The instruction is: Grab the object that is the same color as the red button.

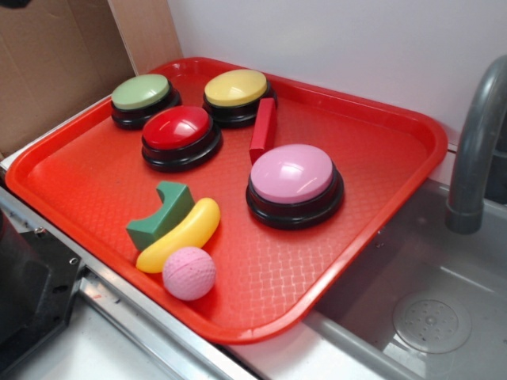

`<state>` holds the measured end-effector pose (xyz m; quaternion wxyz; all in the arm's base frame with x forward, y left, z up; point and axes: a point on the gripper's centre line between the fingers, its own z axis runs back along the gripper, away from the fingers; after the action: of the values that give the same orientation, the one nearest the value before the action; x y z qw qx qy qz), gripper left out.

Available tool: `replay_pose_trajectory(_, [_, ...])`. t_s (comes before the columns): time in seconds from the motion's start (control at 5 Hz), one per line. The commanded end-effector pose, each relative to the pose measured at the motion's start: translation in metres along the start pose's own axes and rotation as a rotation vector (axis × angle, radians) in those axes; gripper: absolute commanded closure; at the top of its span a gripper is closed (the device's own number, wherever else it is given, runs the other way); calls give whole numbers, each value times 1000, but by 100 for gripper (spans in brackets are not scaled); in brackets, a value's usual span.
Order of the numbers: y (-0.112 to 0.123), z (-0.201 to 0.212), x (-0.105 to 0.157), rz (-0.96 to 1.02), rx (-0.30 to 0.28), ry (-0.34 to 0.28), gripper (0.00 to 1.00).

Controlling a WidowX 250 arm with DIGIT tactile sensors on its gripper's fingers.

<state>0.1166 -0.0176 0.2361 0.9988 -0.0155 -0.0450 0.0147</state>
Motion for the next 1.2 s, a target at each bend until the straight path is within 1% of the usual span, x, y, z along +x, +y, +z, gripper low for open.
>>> replay_pose_trajectory(0.0, [0,0,0,0,0,0,0])
replay_pose_trajectory(0.2, [-9,-15,17,-20,-24,8,0])
replay_pose_trajectory(0.4, [-34,-48,57,96,0,-18,0])
replay_pose_trajectory(0.6, [-43,-73,86,206,-25,-53,0])
replay_pose_trajectory(0.8, [-46,-101,116,374,-33,-107,0])
replay_pose_trajectory(1.0, [-49,-124,137,527,-27,-135,0])
